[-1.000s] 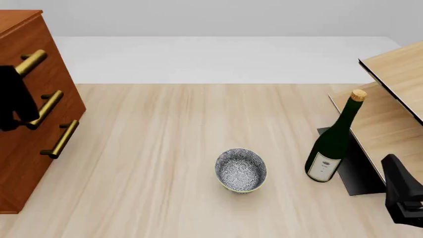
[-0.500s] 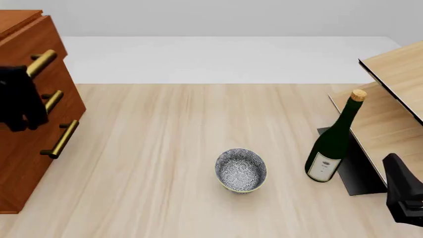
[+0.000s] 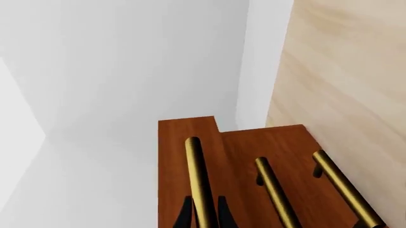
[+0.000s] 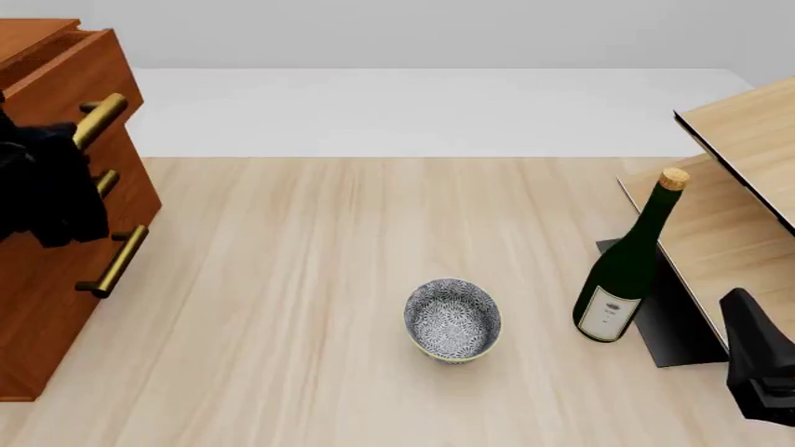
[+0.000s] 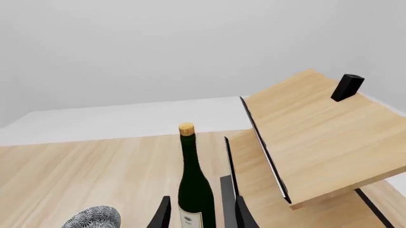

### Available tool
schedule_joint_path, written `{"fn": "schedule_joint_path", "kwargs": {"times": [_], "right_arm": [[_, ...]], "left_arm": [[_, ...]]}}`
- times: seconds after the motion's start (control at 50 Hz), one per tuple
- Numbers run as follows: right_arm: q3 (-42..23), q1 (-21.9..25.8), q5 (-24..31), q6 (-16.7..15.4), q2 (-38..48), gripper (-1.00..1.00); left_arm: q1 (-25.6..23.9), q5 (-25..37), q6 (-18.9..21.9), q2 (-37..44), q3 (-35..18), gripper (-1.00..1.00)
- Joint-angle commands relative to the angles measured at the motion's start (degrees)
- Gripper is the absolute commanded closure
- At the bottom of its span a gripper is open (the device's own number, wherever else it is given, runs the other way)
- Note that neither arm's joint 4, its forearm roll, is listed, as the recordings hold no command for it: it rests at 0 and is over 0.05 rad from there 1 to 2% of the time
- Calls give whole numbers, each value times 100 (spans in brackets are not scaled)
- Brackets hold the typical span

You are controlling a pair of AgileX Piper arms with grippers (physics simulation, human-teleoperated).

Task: Close the bottom drawer of the cabinet and open the top drawer.

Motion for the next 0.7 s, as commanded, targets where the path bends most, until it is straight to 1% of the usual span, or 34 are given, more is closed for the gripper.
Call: {"fn": "schedule_joint_path", "kwargs": {"times": [0.02,0.16,0.56,0.7], "right_arm": [[-1,-2,7,7,-7,-100],[-6,-18,15,13,-20,-100],[-4,-18,6,21,-11,-100],[-1,-16,3,21,-8,-100]], "left_arm": [[-295,-138,76,276,-75,100],[-526,-110,75,253,-58,100],[-648,-158,93,354,-97,100],[-672,-305,99,517,-126,100]]}}
